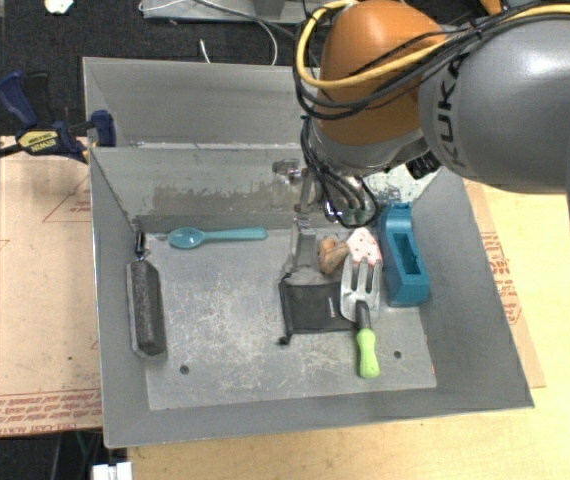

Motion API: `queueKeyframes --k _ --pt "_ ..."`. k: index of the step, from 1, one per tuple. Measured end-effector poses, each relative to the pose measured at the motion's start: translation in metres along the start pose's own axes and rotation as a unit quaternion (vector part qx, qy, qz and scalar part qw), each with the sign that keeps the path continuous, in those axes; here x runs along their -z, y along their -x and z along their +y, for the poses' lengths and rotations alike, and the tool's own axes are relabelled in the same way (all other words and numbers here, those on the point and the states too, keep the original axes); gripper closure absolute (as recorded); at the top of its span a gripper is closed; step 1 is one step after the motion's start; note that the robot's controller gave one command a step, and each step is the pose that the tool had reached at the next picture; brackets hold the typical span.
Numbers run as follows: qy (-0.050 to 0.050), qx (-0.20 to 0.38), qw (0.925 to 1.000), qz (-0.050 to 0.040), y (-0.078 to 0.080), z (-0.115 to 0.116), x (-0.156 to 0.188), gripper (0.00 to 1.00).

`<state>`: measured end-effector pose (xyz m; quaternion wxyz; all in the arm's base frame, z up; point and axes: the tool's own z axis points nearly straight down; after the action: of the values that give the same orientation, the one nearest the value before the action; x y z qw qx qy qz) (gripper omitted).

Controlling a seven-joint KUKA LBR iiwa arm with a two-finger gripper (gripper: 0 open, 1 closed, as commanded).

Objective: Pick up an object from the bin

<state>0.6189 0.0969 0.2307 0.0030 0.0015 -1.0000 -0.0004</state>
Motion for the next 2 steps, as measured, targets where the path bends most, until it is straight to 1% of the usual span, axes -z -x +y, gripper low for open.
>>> queueKeyframes --k 1,2 --pt "0.0 -0.001 1.0 -0.0037 0.001 0.0 0.005 0.0" --pt "0.001 0.039 0.9992 -0.0059 0.003 -0.045 -0.042 0.0"
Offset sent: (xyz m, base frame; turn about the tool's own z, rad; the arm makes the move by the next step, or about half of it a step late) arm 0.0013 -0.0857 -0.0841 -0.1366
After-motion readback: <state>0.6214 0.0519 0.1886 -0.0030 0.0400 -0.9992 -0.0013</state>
